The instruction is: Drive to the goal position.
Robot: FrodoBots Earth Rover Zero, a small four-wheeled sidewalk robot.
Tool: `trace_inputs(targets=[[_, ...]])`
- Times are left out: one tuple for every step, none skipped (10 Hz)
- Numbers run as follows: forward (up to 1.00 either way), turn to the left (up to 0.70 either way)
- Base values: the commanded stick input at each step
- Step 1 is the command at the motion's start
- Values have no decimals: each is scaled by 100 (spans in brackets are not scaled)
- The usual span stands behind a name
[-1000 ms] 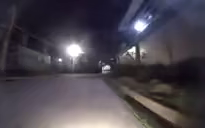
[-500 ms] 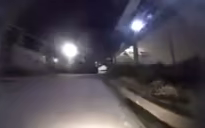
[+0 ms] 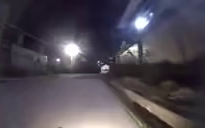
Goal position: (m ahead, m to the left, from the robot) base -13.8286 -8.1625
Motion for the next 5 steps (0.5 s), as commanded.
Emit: trace_inputs(targets=[[70, 0], [70, 0], [70, -6], [70, -22], [70, -35]])
